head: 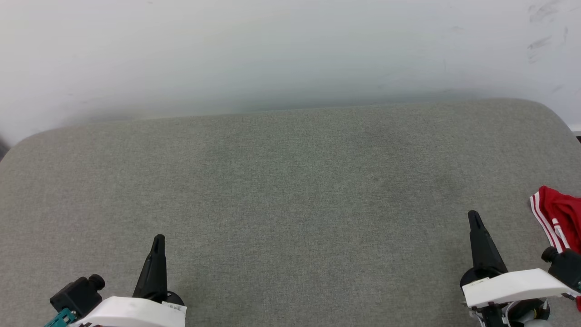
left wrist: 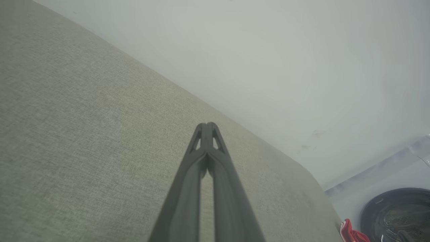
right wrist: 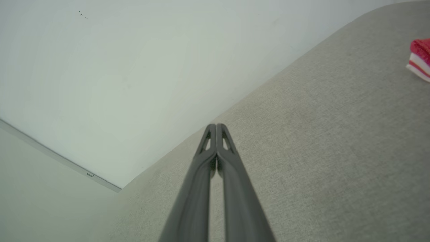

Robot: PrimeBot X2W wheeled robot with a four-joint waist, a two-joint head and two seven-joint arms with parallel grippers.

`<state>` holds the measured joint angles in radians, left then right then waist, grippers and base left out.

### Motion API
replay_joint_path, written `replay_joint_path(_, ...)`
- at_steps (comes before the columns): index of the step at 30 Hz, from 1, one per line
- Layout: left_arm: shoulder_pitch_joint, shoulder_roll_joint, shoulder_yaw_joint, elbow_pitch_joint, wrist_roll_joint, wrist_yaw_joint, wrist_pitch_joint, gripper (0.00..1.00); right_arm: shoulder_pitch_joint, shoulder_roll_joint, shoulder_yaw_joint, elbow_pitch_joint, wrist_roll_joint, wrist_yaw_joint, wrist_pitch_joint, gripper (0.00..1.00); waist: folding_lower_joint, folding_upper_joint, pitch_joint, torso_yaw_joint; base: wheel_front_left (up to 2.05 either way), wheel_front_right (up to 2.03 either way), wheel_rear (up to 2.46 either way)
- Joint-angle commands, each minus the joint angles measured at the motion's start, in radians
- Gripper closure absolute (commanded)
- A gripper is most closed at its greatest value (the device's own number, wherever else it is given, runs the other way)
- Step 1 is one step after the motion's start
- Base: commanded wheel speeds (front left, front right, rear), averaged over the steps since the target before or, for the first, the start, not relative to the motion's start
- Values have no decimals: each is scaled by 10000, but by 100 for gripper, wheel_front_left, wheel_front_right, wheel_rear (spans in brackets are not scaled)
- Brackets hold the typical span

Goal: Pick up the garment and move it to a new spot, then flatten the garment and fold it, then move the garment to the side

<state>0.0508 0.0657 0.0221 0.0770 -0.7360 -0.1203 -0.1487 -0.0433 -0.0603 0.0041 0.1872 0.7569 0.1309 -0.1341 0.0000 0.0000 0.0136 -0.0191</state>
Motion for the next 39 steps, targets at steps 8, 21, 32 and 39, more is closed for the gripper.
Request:
replay_joint_path(8,-438,118,74,136,-1364,-49,313,100,-378,-93,-146,-32,1305,0,312,100,0,0,-9,18,0,0,0)
replay_joint_path(21,-695,135,146,440,-2976,-63,710,100,-449,-100,-307,88,2849,0,720,100,0,0,-23,44,0,0,0)
replay_joint_path(32,-882,139,220,679,-4178,-78,1022,100,-518,-98,-438,181,4002,-1,1026,100,0,0,-36,66,0,0,0)
replay_joint_path(39,-981,136,273,820,-4876,-87,1210,100,-527,-93,-515,233,4676,-1,1213,100,0,0,-43,80,0,0,0)
